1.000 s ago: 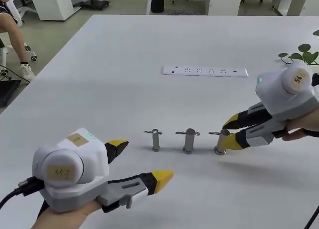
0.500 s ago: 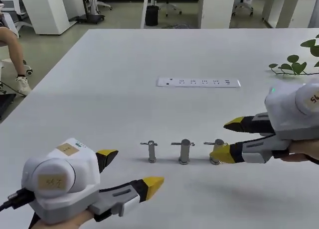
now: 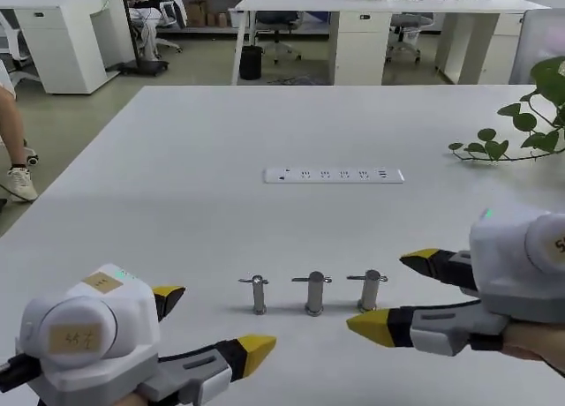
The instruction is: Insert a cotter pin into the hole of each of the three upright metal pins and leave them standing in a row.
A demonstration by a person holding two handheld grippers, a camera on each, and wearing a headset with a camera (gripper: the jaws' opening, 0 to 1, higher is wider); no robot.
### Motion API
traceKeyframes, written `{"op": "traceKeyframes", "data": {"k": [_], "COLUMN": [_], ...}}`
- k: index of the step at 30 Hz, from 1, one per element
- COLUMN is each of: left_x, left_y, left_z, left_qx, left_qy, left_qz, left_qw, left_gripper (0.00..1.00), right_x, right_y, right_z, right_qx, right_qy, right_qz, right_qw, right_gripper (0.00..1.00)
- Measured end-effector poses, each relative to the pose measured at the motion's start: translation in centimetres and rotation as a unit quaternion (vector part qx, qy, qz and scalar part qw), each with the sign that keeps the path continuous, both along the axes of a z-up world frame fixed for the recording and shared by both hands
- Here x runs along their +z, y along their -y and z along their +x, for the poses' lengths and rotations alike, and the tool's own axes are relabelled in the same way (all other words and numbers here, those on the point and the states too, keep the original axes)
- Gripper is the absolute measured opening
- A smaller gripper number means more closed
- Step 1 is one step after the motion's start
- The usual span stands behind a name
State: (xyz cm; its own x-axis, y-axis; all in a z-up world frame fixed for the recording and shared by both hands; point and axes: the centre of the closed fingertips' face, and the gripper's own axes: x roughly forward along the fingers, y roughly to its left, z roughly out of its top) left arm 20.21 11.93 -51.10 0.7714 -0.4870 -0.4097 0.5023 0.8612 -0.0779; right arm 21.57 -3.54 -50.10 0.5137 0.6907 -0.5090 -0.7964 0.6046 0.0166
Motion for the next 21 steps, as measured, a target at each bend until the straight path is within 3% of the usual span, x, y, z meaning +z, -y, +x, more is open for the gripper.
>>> {"op": "traceKeyframes", "data": {"k": [3,7,10,14,19,21], "left_x": [0.1,0.3,0.7,1.1,1.5,1.7], "left_y": [-0.3,-0.7,-0.9,-1.4,-2.1,-2.4], "left_z": [-0.1,-0.4,-0.6,-0.8,-1.2,-1.2], "left_qx": [0.004,0.011,0.013,0.029,0.040,0.045], "left_qy": [-0.003,-0.004,0.001,0.007,0.013,0.017], "left_qz": [0.000,-0.003,-0.002,-0.004,-0.002,-0.003], "left_qw": [1.0000,0.9999,0.9999,0.9996,0.9991,0.9988], "left_gripper": [0.80,0.83,0.84,0.90,0.93,0.95], "right_x": [-0.1,0.3,-0.3,-0.3,0.1,0.6], "right_y": [0.1,0.0,0.5,0.0,0.7,0.6], "right_z": [-0.4,-0.8,-1.1,-1.8,-2.2,-2.5], "right_qx": [-0.020,-0.064,-0.087,-0.104,-0.131,-0.139], "right_qy": [-0.001,-0.003,0.022,0.019,0.028,0.021], "right_qz": [0.006,0.042,-0.003,0.014,0.026,0.055], "right_qw": [0.9998,0.9970,0.9960,0.9943,0.9906,0.9886], "right_gripper": [0.72,0.75,0.76,0.79,0.80,0.81]}}
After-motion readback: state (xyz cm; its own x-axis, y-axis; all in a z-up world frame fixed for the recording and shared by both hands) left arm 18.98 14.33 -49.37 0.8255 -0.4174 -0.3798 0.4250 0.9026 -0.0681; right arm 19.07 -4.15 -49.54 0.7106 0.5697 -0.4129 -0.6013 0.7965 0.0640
